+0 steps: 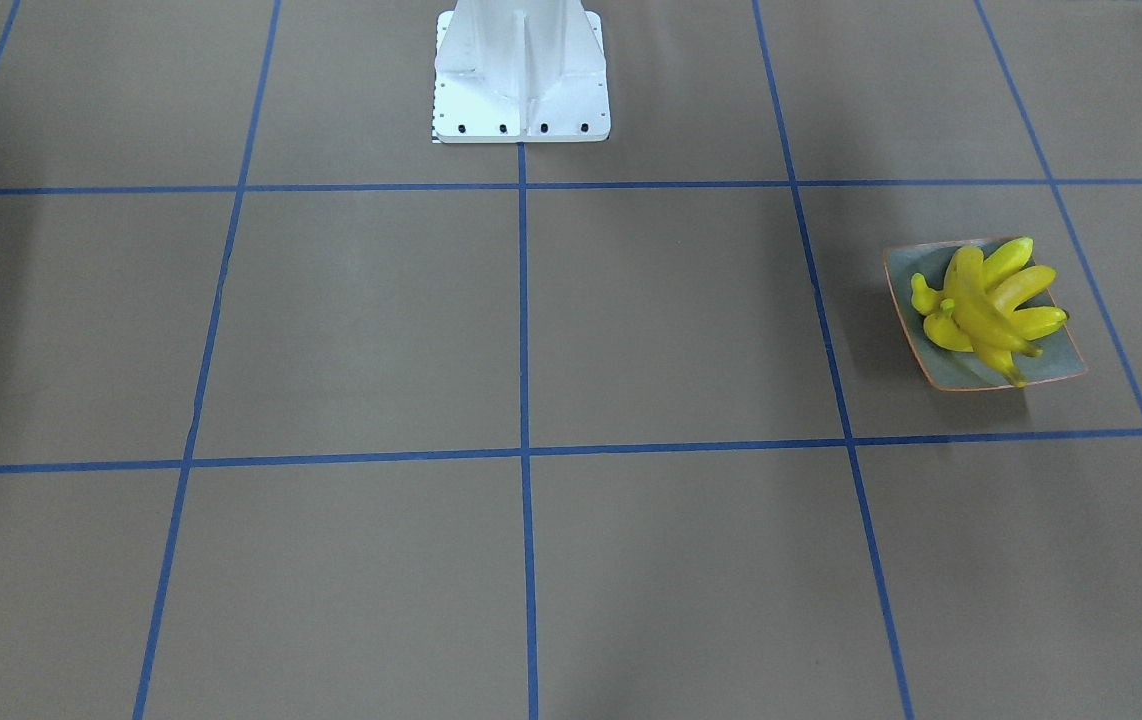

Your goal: Transfer all bananas from basket to plate

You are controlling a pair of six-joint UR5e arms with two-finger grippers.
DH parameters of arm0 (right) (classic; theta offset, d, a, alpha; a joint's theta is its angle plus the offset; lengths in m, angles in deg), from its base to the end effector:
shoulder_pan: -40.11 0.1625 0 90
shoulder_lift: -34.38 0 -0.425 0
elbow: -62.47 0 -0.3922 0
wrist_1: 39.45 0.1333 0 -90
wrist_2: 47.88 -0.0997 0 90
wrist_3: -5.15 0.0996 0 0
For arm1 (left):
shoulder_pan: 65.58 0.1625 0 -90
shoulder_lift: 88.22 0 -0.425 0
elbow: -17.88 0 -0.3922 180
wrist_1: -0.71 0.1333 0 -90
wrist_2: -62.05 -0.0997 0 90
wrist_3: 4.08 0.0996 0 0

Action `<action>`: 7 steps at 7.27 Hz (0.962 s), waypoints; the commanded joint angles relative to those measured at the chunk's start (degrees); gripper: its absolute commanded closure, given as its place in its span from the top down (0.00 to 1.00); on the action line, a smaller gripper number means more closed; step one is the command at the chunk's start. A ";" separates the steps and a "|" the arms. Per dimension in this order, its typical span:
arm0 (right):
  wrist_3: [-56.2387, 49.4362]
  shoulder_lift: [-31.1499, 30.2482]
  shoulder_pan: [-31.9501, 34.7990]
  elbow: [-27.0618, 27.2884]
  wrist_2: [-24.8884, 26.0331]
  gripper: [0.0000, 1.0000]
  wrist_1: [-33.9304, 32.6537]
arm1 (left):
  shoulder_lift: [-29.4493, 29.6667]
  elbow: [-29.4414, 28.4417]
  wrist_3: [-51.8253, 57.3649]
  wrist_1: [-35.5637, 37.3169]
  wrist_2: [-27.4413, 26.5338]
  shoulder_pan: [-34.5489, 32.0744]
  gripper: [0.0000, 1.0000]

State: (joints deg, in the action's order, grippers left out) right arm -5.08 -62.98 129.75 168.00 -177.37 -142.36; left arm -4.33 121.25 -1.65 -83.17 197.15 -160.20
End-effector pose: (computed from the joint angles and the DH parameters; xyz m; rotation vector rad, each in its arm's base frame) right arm 0.0673 -0.4272 0.6131 -0.0199 -0.6938 -0.1489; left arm -0.0984 -0.4384 0.6038 0.0672 0.7845 -0.0284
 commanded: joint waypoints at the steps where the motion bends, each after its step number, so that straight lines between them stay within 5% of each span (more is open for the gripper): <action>1: 0.21 -2.48 0.01 0.02 -0.06 1.00 3.42 | -0.65 -0.97 -0.15 0.03 -0.19 -0.04 1.00; 7: -0.23 -3.62 0.01 -0.15 -2.87 1.00 3.51 | -6.00 -0.62 0.03 0.03 -0.10 0.05 1.00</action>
State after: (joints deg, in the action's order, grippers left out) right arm -5.40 -66.27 129.83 167.83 -179.84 -138.89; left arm -9.26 120.88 -1.65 -83.11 197.02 -160.17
